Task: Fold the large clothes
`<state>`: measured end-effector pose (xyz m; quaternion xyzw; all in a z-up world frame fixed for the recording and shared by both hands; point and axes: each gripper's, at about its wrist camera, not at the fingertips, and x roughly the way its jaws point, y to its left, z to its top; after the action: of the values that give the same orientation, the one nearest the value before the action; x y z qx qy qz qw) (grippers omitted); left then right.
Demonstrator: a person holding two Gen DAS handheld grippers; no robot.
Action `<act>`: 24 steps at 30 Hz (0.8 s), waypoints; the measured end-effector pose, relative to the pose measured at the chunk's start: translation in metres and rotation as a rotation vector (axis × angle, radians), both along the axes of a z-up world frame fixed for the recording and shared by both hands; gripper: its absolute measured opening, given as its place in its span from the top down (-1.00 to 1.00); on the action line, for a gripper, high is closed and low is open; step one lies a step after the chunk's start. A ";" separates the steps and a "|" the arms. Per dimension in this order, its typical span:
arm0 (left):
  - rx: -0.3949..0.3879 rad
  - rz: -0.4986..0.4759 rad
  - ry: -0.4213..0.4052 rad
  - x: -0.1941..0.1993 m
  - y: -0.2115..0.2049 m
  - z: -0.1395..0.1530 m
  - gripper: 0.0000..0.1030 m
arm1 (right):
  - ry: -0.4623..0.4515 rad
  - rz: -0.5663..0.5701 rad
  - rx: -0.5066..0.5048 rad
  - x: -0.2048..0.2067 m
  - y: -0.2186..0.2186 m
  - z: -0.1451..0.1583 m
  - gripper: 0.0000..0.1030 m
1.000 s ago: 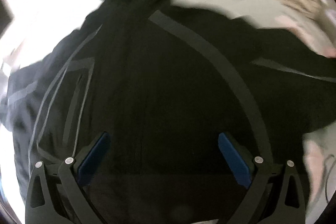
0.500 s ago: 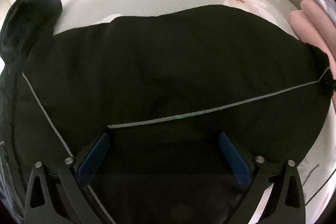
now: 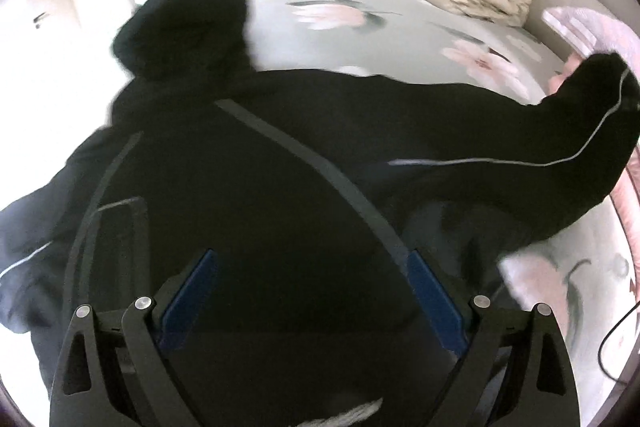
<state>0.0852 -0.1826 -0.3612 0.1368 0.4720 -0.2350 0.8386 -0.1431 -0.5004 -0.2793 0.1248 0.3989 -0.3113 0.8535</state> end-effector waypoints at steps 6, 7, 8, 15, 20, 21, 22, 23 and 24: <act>0.025 0.078 -0.004 0.002 0.100 0.019 -0.88 | -0.035 0.204 -0.031 0.059 0.123 0.035 0.75; 0.030 0.088 -0.008 0.002 0.121 0.023 -0.88 | -0.039 0.229 -0.038 0.070 0.142 0.038 0.75; 0.033 0.093 -0.009 0.001 0.133 0.025 -0.88 | -0.045 0.269 -0.050 0.084 0.169 0.042 0.75; 0.044 0.225 -0.028 0.015 0.253 0.043 -0.88 | -0.050 0.452 -0.052 0.171 0.321 0.030 0.75; 0.072 0.347 -0.034 0.024 0.334 0.042 -0.88 | -0.023 0.592 -0.020 0.220 0.425 0.006 0.75; 0.076 0.370 -0.033 0.026 0.348 0.040 -0.88 | -0.005 0.617 -0.014 0.223 0.437 -0.003 0.75; 0.080 0.392 -0.029 0.028 0.356 0.037 -0.88 | 0.018 0.645 -0.007 0.233 0.458 -0.016 0.75; 0.082 0.414 -0.022 0.031 0.367 0.034 -0.88 | 0.048 0.670 -0.005 0.243 0.479 -0.033 0.75; 0.084 0.430 -0.014 0.033 0.374 0.031 -0.88 | 0.079 0.683 -0.007 0.249 0.498 -0.047 0.74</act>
<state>0.1181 0.1916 -0.3302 0.0695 0.4939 -0.0297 0.8662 0.1062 -0.0025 -0.3259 -0.0308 0.4494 -0.0135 0.8927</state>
